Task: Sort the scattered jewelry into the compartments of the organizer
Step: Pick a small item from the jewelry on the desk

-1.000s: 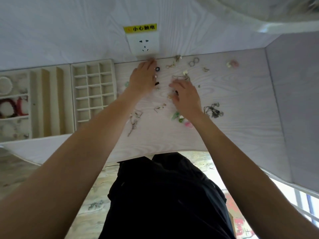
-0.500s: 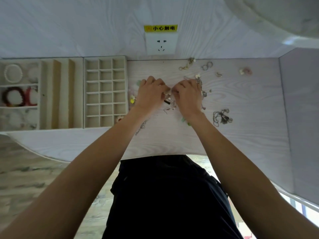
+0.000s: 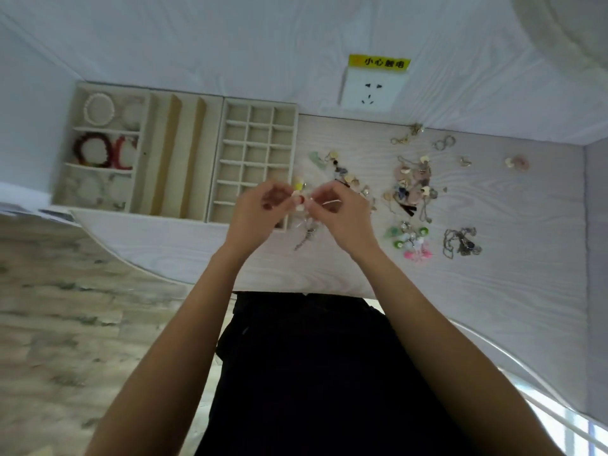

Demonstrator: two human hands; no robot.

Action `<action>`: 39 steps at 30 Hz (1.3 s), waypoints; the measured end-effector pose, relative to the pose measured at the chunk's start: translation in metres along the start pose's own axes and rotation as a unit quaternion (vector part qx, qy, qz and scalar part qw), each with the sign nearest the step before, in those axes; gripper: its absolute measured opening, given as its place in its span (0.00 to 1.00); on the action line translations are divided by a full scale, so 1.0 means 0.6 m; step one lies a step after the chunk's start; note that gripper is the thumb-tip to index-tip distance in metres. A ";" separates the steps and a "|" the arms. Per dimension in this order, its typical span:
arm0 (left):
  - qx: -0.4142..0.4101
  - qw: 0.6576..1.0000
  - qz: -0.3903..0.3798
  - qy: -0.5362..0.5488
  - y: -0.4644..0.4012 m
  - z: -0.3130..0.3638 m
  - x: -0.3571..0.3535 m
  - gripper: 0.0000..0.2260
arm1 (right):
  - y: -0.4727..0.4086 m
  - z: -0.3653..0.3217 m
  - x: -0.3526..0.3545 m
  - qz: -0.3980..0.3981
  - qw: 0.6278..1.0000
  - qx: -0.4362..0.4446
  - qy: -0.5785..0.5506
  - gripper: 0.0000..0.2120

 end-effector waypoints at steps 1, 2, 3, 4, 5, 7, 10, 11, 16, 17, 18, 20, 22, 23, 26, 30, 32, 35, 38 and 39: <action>0.013 1.000 0.011 -0.008 0.010 -0.017 0.018 0.03 | 0.002 0.001 -0.021 -0.021 1.000 0.007 0.014 0.05; 0.022 0.999 0.015 -0.018 0.017 -0.030 0.029 0.02 | 0.003 0.001 -0.036 -0.039 0.999 0.016 0.030 0.05; 0.030 0.999 0.018 -0.030 0.023 -0.038 0.038 0.03 | 0.004 -0.001 -0.049 -0.052 0.997 0.025 0.048 0.05; 0.036 0.998 0.018 -0.045 0.026 -0.047 0.046 0.04 | 0.004 -0.003 -0.061 -0.061 0.995 0.032 0.067 0.05; 0.040 0.997 0.016 -0.067 0.028 -0.055 0.051 0.04 | 0.004 -0.004 -0.070 -0.065 0.994 0.035 0.084 0.06; 0.040 0.993 0.016 -0.114 0.029 -0.068 0.057 0.05 | 0.001 -0.007 -0.083 -0.064 0.991 0.037 0.111 0.08; 0.033 0.989 0.023 -0.145 0.028 -0.074 0.055 0.05 | -0.003 -0.016 -0.089 -0.055 0.979 0.069 0.183 0.07; 0.026 0.987 0.026 -0.159 0.027 -0.071 0.055 0.04 | -0.004 -0.018 -0.093 -0.057 0.973 0.081 0.210 0.06; -0.017 0.972 0.032 -0.232 0.013 -0.062 0.052 0.05 | -0.010 -0.020 -0.114 -0.077 0.949 0.117 0.281 0.05; -0.017 0.972 0.028 -0.233 0.010 -0.064 0.051 0.05 | -0.011 -0.019 -0.115 -0.077 0.949 0.118 0.283 0.04; -0.019 0.970 0.024 -0.240 0.008 -0.065 0.050 0.05 | -0.013 -0.019 -0.115 -0.076 0.950 0.116 0.280 0.04; -0.024 0.964 0.019 -0.263 0.005 -0.065 0.048 0.05 | -0.015 -0.016 -0.113 -0.073 0.952 0.112 0.274 0.05; -0.030 0.961 0.023 -0.273 0.003 -0.065 0.048 0.06 | -0.015 -0.015 -0.112 -0.075 0.950 0.113 0.281 0.06; -0.033 0.961 0.026 -0.272 0.003 -0.065 0.049 0.06 | -0.014 -0.015 -0.111 -0.077 0.949 0.115 0.283 0.07; -0.027 0.964 0.030 -0.263 0.003 -0.066 0.052 0.05 | -0.014 -0.016 -0.106 -0.075 0.948 0.120 0.286 0.08; -0.049 0.962 0.063 -0.261 0.013 -0.062 0.064 0.05 | -0.011 -0.020 -0.116 -0.086 0.931 0.150 0.320 0.06; -0.063 0.955 0.079 -0.278 0.021 -0.064 0.069 0.07 | -0.006 -0.026 -0.124 -0.080 0.915 0.186 0.348 0.05; -0.092 0.945 0.082 -0.304 0.031 -0.062 0.063 0.08 | -0.004 -0.034 -0.110 -0.047 0.907 0.208 0.362 0.06; -0.133 0.932 0.080 -0.328 0.037 -0.055 0.052 0.08 | -0.002 -0.035 -0.089 -0.025 0.902 0.219 0.371 0.05; -0.138 0.929 0.082 -0.333 0.036 -0.054 0.051 0.09 | 0.000 -0.034 -0.086 -0.023 0.902 0.222 0.371 0.05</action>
Point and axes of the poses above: each hand's wrist, its own y-axis away from the middle knuckle, its own x-axis out of the back of the hand, z = x × y, the point moved 8 cm from there along -y, towards the middle knuckle, and after that the axes turned 6 degrees about -y, right-handed, at the moved point
